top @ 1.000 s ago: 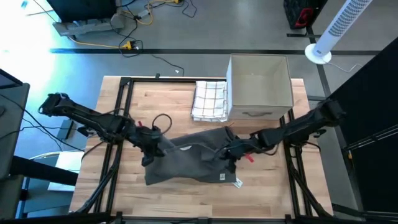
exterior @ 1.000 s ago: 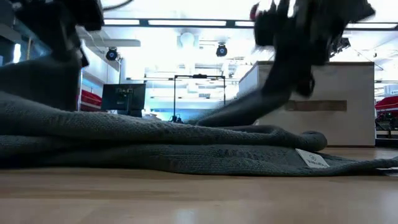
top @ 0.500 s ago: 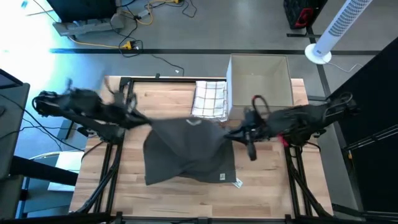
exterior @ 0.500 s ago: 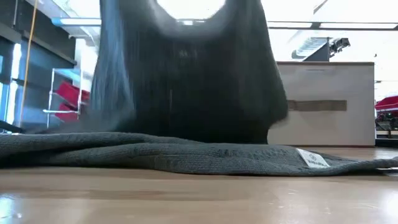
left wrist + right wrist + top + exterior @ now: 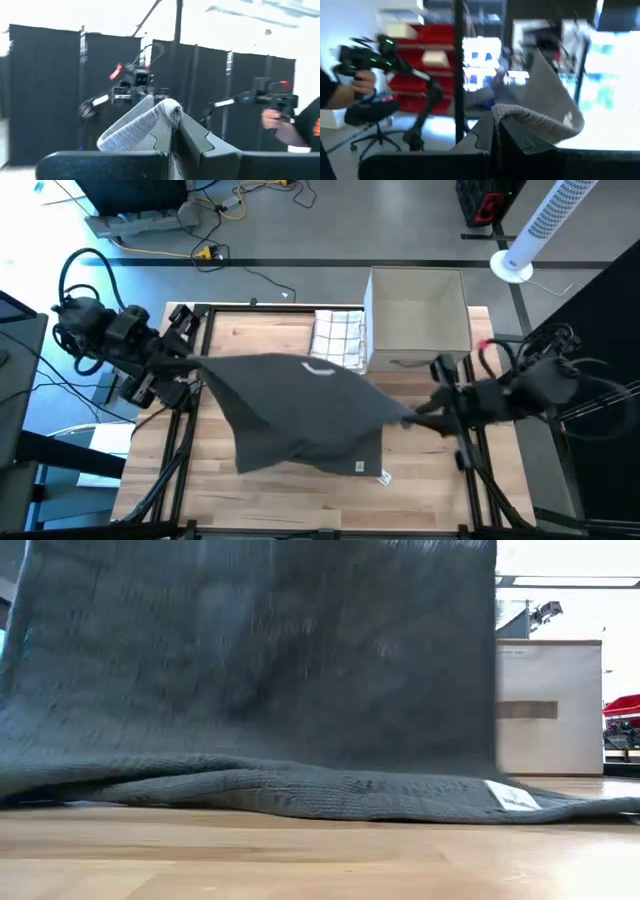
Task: Fold towel
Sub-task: Fold the gray towel
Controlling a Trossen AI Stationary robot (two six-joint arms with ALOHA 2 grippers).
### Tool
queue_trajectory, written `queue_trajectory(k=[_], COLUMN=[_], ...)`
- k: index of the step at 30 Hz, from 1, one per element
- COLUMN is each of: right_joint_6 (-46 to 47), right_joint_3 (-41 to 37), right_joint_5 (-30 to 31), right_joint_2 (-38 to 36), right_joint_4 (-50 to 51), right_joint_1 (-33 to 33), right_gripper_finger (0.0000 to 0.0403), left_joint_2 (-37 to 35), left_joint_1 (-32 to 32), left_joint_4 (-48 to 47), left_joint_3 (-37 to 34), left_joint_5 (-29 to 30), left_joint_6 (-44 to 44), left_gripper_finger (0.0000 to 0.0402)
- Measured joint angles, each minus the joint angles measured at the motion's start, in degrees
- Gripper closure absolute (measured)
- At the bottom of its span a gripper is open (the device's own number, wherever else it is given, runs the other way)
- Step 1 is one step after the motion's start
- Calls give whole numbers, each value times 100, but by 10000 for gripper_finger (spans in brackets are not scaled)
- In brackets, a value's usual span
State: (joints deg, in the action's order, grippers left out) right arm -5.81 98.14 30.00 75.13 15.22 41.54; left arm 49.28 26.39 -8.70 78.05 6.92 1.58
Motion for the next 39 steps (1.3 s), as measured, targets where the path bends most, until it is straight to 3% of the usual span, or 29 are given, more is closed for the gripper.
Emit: queue_trajectory(k=[10, 17, 22, 32, 39], right_joint_6=[-2264, -3476, -4128, -4842, -5069], right_joint_3=[1218, 2099, 2454, 2493, 2495], right_joint_5=[-652, -585, -126, 480, 791], right_joint_2=[774, 1281, 1441, 1447, 1440], right_joint_4=[-717, -668, -671, -834, -802], right_joint_1=[748, 1142, 1414, 1788, 2019], right_gripper_finger=[403, 403, 403, 403, 403], left_joint_2=[1097, 1777, 2292, 3238, 3576], left_joint_1=[886, 1484, 1808, 1828, 1765], left_joint_4=[390, 419, 371, 140, -443], left_joint_3=[1324, 2304, 2986, 4323, 4621], left_joint_5=[-242, -162, 267, 116, 97], left_joint_6=[1404, 1829, 2246, 1976, 1451], left_gripper_finger=[397, 397, 397, 397, 397])
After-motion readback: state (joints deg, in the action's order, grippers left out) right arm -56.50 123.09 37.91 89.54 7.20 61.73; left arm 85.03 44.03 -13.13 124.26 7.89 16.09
